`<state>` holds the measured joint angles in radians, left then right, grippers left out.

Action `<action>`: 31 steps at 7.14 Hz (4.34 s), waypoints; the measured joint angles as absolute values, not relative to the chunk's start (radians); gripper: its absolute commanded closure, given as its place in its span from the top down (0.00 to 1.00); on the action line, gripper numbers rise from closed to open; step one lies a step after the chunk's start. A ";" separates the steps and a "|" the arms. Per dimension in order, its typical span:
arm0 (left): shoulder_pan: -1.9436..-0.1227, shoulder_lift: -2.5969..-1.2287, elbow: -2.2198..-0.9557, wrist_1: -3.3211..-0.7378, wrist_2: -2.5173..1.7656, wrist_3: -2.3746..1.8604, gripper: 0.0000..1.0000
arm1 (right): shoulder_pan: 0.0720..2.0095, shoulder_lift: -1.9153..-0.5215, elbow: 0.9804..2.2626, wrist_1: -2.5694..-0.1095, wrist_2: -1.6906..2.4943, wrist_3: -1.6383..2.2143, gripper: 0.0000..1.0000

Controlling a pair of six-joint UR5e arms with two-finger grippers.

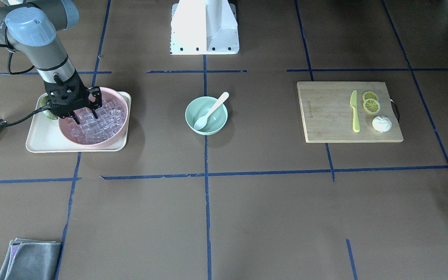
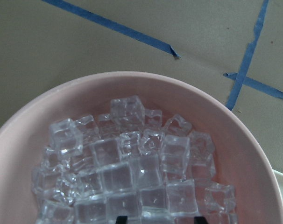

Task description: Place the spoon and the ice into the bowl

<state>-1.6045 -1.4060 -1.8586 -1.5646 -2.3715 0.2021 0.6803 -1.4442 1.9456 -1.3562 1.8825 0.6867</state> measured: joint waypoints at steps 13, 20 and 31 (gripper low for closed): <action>-1.605 -1.407 -1.861 -1.560 -2.373 0.201 1.00 | 0.511 -0.846 1.702 -1.610 1.769 1.348 0.15; -1.605 -1.405 -1.854 -1.558 -2.423 0.202 1.00 | 0.403 -0.738 1.561 -1.623 1.671 1.656 0.99; -1.603 -1.407 -1.789 -1.498 -2.316 0.188 1.00 | 0.845 -0.864 1.583 -1.638 2.049 1.055 0.99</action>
<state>-1.6031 -1.4066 -1.7892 -1.4977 -2.3160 0.1880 0.8454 -0.8644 1.5830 -1.6385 2.0495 1.0547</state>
